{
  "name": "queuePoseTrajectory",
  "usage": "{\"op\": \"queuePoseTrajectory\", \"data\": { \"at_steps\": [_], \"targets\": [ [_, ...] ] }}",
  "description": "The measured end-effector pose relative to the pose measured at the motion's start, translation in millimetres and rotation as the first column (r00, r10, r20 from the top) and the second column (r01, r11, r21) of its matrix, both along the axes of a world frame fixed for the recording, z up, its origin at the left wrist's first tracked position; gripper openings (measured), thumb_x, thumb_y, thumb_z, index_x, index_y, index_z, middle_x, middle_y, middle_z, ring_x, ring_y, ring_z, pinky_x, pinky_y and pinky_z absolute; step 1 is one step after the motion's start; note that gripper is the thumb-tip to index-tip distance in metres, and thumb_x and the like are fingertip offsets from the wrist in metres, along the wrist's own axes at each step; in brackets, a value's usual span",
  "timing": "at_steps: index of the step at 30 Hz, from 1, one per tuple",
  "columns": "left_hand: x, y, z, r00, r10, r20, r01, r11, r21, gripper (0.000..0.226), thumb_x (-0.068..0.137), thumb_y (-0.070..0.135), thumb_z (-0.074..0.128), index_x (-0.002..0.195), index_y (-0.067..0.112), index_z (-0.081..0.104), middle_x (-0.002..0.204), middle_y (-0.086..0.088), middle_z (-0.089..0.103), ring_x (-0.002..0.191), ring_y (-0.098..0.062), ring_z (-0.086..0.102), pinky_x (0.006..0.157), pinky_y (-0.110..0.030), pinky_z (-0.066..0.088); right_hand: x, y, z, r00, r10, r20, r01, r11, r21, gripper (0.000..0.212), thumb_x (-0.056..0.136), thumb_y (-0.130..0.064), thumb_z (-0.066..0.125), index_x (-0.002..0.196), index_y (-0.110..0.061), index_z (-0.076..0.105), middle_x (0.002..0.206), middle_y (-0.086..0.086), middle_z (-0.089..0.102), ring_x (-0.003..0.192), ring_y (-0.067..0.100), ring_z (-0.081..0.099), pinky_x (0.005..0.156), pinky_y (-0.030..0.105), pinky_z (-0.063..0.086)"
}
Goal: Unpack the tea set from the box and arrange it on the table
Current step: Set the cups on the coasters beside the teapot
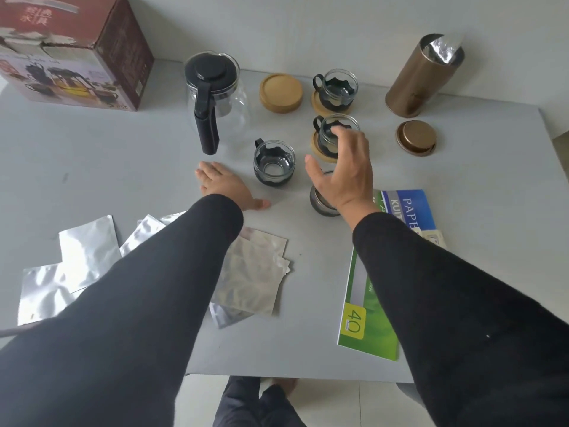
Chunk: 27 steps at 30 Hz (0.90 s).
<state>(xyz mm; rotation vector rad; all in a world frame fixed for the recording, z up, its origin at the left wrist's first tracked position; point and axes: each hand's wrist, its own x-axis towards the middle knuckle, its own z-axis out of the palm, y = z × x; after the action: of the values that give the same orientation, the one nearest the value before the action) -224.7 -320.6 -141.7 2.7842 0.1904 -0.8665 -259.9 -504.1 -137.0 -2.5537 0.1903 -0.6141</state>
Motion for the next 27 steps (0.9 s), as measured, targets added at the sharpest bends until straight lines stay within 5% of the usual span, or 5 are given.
{"op": "queuePoseTrajectory", "data": {
  "at_steps": [6, 15, 27],
  "targets": [
    [17.1, -9.7, -0.3, 0.990, -0.033, -0.135, 0.055, 0.986, 0.156, 0.139, 0.068, 0.067, 0.068, 0.145, -0.010, -0.019, 0.152, -0.031, -0.019, 0.144, -0.044, -0.011, 0.119, -0.044, 0.006, 83.1, 18.2, 12.3, 0.980, 0.066, -0.186, -0.059, 0.997, 0.044, 0.054, 0.081, -0.031, 0.065, 0.125, -0.003, 0.048, 0.123, 0.016, 0.048, 0.117, 0.029, 0.044, 0.095, 0.029, 0.035],
    [33.6, -17.9, -8.7, 0.972, 0.047, -0.231, 0.004, 0.977, 0.214, 0.145, 0.064, 0.067, 0.071, 0.145, -0.004, -0.026, 0.152, -0.027, -0.026, 0.145, -0.042, -0.012, 0.118, -0.042, 0.014, 187.0, 49.8, -5.2, 0.878, -0.059, -0.476, 0.077, 0.997, 0.018, 0.077, 0.077, -0.048, 0.066, 0.137, -0.011, 0.035, 0.137, 0.018, 0.035, 0.128, 0.033, 0.034, 0.103, 0.035, 0.031],
    [36.1, -23.2, -13.3, 0.961, 0.043, -0.272, 0.021, 0.974, 0.227, 0.140, 0.071, 0.063, 0.069, 0.141, -0.009, -0.029, 0.147, -0.034, -0.031, 0.141, -0.049, -0.016, 0.118, -0.046, 0.010, 220.8, 48.3, 0.2, 0.795, -0.175, -0.581, 0.213, 0.977, -0.003, 0.090, 0.071, -0.049, 0.069, 0.140, -0.013, 0.023, 0.137, 0.017, 0.039, 0.129, 0.034, 0.036, 0.103, 0.040, 0.034]
  ]
}}
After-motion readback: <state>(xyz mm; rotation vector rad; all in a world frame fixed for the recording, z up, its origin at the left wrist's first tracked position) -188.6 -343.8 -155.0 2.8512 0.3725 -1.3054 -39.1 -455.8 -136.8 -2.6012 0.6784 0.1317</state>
